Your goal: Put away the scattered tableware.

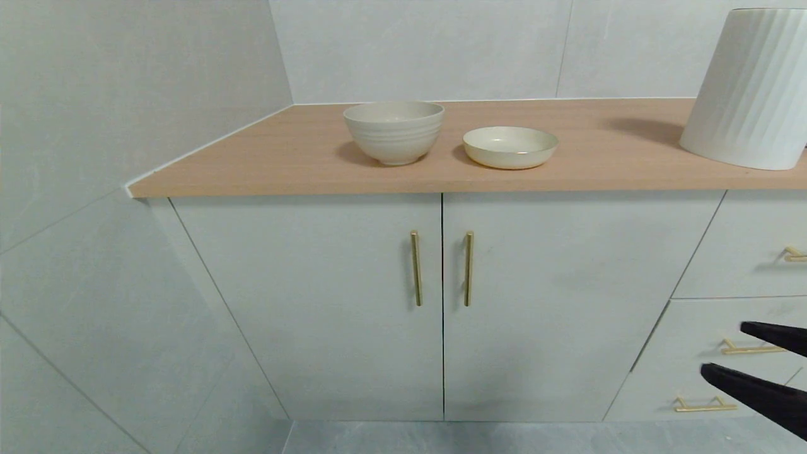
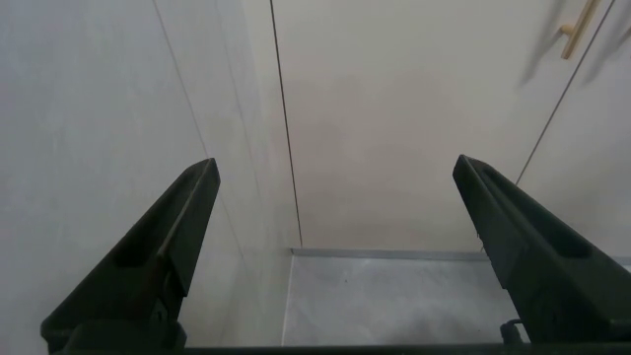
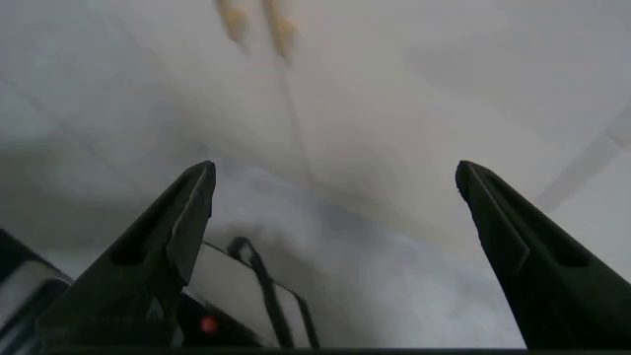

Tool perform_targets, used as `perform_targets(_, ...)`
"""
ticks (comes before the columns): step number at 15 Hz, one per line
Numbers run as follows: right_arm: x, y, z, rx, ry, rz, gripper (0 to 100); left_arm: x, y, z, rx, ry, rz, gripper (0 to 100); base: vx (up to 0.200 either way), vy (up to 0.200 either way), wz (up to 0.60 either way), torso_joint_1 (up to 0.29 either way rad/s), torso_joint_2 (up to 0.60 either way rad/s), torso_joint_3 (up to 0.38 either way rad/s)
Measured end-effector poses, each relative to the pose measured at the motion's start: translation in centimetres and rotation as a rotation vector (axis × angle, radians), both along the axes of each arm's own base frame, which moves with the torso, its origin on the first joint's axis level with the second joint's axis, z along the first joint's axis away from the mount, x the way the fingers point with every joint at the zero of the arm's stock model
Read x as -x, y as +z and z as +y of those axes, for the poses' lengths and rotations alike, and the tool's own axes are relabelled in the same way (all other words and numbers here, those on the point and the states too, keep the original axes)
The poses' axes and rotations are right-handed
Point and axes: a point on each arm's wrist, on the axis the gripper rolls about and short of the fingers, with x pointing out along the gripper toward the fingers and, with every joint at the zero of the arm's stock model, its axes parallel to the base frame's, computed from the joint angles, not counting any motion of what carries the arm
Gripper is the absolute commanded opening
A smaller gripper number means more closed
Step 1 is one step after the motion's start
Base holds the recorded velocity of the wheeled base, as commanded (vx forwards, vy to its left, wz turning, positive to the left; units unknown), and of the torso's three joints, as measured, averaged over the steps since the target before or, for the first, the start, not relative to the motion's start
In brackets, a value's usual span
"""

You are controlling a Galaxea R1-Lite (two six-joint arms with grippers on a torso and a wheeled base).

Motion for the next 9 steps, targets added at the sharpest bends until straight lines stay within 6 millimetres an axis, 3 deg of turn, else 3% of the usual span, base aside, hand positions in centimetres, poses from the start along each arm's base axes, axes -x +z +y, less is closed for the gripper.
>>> perform_targets(5, -8.0, 0.3, 4.9, -0.026, 0.106, -0.002, 100, 0.0, 0.0, 0.0, -0.001, -0.002, 0.0, 100, 0.0, 0.0, 0.0, 0.0, 0.0, 0.0)
perform_targets(9, -13.0, 0.5, 9.5, -0.042, 0.179, 0.017, 100, 0.0, 0.0, 0.0, -0.001, -0.002, 0.0, 100, 0.0, 0.0, 0.0, 0.0, 0.0, 0.0)
